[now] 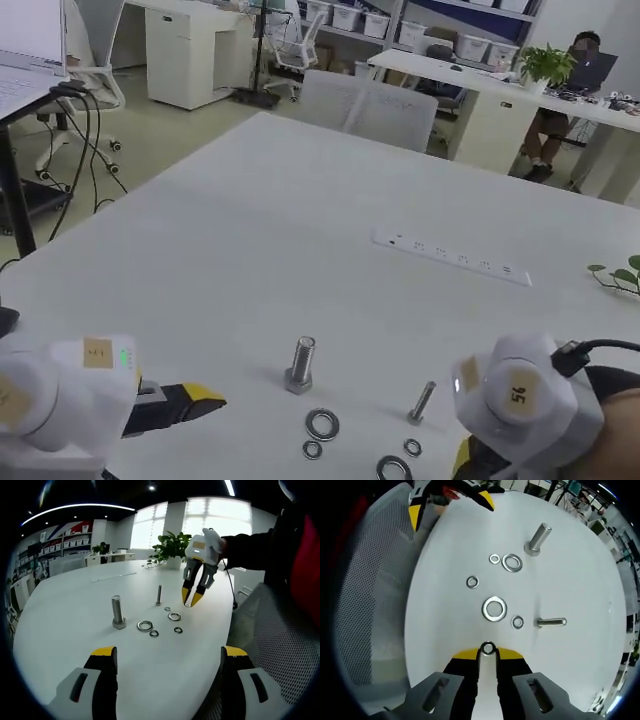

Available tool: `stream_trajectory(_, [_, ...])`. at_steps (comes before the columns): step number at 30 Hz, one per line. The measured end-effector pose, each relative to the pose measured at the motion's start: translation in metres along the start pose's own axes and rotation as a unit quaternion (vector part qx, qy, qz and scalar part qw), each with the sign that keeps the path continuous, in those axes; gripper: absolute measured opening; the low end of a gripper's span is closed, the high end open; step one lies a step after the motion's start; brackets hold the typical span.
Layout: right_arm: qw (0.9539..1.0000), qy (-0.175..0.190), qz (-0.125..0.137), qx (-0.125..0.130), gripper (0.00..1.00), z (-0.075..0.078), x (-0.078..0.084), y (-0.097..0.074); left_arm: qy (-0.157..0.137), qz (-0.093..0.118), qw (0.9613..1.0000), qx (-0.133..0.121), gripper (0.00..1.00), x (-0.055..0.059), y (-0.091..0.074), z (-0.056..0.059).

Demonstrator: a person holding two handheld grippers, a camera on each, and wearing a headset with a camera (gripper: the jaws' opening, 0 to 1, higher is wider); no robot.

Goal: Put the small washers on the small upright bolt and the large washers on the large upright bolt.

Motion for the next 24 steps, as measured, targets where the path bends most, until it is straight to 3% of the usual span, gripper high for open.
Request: stream_trajectory(24, [0.9989,0.005,0.023,0.042,0.14,0.018,-0.007,-0.042,0.019,0.008,0.9996,0.02,0.85,-0.014,0.011,0.002])
Point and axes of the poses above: the centre of the closed fingertips' face, and the gripper's own axes: y roughly forward along the fingers, z roughly to its right, x roughly out of its underside, the point moved 5 cm from there along -y, roughly backward along the fingers, and after that the axes turned 1 degree about y, right-handed, at the moved point
